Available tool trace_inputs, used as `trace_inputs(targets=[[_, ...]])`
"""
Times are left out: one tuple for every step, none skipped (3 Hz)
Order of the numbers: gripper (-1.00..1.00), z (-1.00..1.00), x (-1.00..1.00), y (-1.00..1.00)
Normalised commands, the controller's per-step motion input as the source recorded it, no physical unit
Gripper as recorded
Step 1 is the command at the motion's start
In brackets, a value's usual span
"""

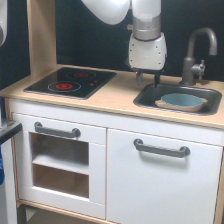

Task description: Place the pot in the sink

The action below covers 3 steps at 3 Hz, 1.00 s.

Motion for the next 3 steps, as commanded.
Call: trace_inputs(targets=[[1.00,0.56,-0.31,-0.08],[1.00,0.56,-0.33,-0.06],[1.00,0.53,-0.34,-0.04]])
